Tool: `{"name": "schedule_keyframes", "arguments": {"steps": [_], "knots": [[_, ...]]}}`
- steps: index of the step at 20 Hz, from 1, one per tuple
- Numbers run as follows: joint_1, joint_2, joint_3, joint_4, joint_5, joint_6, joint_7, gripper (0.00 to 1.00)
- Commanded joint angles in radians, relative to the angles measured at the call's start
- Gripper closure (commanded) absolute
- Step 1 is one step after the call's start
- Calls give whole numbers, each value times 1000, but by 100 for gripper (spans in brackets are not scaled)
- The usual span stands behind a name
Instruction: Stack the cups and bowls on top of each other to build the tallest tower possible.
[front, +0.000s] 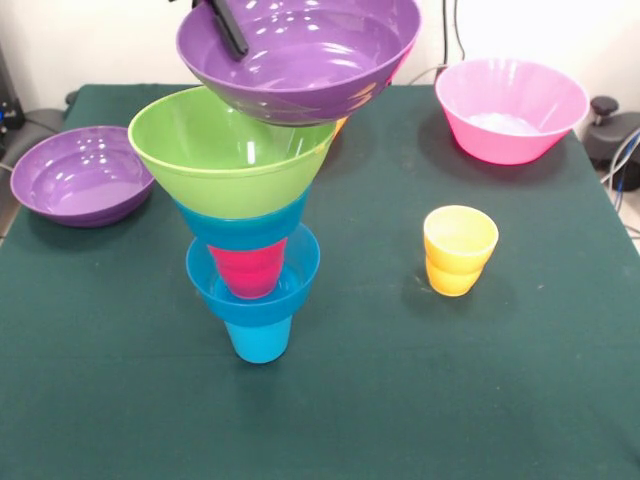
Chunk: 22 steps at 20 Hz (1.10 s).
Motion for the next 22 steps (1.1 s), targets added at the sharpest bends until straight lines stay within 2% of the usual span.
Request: {"name": "schedule_keyframes", "arguments": {"steps": [1,16,22], "knots": [[3,31,-7,-68,-61,155,-226,100],[-18,31,17,-74,-73,184,-229,100],[-23,62,9,-84,-94,177,-249,100]]}}
